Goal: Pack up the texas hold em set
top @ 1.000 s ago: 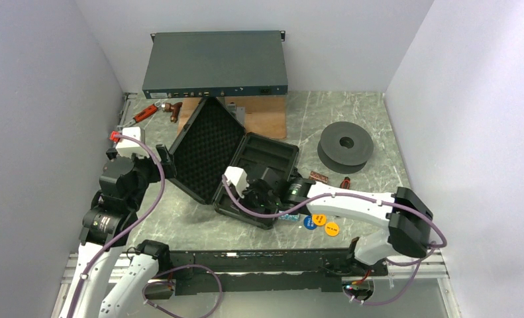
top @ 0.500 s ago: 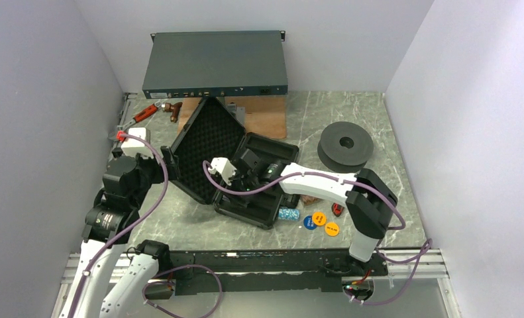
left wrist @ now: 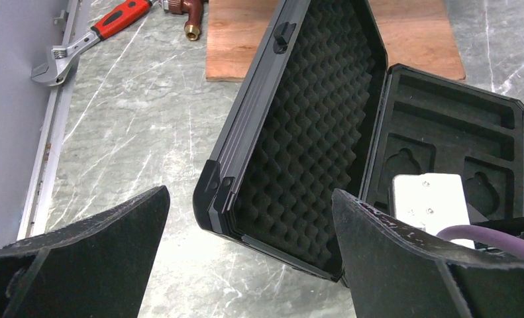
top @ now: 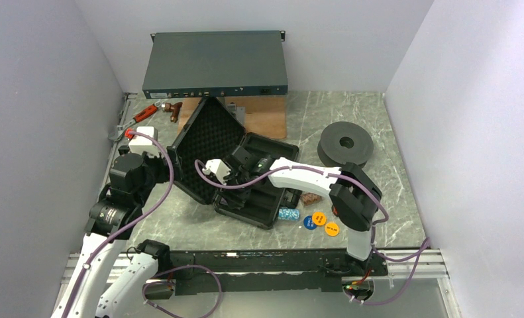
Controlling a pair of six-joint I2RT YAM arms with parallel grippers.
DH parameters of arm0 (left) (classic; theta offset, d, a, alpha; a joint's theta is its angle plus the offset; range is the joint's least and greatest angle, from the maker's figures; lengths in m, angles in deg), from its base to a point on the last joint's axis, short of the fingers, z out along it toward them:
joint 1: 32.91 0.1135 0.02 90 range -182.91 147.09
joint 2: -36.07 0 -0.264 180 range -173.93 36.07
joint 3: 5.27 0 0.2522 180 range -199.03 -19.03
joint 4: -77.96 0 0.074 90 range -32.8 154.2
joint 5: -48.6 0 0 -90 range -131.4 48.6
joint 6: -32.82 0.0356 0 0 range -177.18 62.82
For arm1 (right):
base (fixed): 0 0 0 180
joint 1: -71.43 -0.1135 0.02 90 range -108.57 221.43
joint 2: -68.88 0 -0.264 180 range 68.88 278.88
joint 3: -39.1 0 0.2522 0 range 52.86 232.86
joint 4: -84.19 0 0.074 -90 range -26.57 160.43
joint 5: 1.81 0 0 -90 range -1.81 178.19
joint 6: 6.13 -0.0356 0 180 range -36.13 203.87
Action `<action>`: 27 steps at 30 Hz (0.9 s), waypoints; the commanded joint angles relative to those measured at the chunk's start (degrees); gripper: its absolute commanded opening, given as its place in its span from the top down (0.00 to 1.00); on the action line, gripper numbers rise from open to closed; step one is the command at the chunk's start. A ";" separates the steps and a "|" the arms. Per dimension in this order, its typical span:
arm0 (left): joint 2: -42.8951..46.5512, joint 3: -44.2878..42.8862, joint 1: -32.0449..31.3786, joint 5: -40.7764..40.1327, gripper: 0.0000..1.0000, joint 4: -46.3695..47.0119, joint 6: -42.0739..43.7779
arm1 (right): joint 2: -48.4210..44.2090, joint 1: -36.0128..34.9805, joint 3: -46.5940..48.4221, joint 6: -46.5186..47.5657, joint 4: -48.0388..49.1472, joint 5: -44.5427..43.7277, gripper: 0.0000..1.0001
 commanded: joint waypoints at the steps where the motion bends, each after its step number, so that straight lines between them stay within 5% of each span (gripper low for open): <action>1: 0.12 -1.47 -0.42 -1.46 0.00 0.39 0.73 | -0.21 0.13 3.48 1.15 -0.53 2.85 1.00; 19: 0.68 -1.21 -0.86 -1.17 0.00 0.70 0.58 | 0.21 -0.48 2.43 -3.26 0.12 -6.89 1.00; 27: 0.41 -1.13 -0.84 -0.89 0.00 0.88 0.59 | -1.83 -0.99 0.29 -5.93 3.27 -9.82 0.66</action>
